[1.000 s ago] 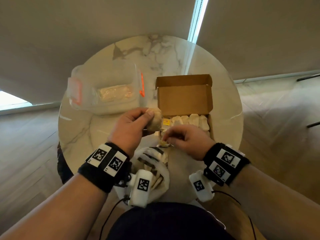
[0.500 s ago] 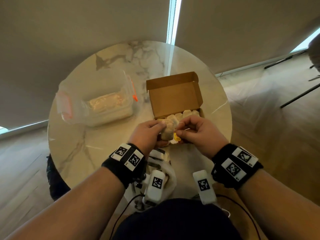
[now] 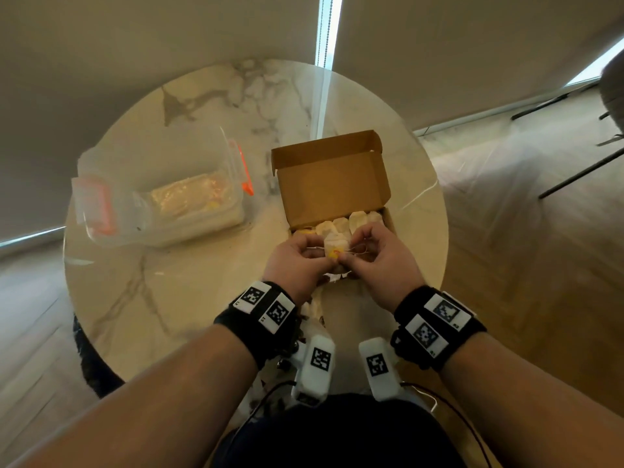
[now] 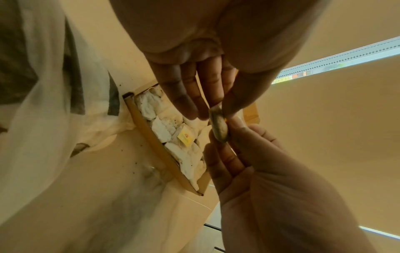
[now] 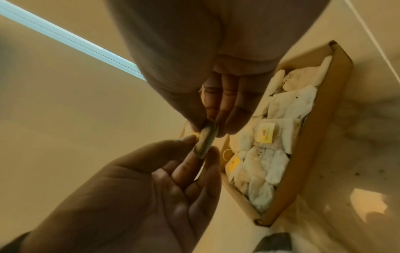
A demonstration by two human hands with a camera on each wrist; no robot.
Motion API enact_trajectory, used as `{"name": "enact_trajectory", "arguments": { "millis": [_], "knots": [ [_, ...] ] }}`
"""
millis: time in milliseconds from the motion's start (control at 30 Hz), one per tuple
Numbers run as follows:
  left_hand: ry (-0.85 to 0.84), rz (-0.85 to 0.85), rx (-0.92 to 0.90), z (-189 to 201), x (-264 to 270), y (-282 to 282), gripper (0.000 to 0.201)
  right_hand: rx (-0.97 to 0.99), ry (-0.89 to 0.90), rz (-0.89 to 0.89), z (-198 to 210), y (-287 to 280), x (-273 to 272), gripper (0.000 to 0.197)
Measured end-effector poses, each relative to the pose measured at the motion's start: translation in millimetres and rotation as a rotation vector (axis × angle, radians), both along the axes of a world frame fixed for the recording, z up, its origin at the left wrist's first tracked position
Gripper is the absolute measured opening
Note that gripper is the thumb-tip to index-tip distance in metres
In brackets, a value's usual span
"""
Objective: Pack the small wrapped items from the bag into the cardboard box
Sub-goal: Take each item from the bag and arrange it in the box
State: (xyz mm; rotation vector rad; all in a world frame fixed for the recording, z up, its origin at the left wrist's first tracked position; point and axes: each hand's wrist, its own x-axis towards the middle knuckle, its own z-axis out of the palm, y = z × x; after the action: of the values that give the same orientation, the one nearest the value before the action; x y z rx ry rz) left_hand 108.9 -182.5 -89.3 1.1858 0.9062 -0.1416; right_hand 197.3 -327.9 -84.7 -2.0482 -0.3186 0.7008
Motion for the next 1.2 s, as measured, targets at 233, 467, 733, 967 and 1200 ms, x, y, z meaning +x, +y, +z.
{"name": "enact_trajectory", "arguments": {
  "millis": [233,467,733,967,1200],
  "knots": [
    [0.164,-0.288,0.571,-18,-2,28,0.034,-0.287,-0.076,-0.011,-35,8,48,0.012],
    [0.303,-0.597,0.778,-31,0,34,0.045,-0.448,-0.170,0.121,-54,31,65,0.007],
    [0.306,-0.647,0.807,-35,-2,34,0.045,-0.483,-0.354,0.218,-62,37,57,0.012],
    [0.235,-0.548,0.767,-22,-13,44,0.042,-0.567,-0.278,0.306,-47,34,59,0.022],
    [0.079,-0.293,0.769,2,-54,56,0.016,-0.342,-0.366,0.214,-13,7,32,0.019]
  ]
}}
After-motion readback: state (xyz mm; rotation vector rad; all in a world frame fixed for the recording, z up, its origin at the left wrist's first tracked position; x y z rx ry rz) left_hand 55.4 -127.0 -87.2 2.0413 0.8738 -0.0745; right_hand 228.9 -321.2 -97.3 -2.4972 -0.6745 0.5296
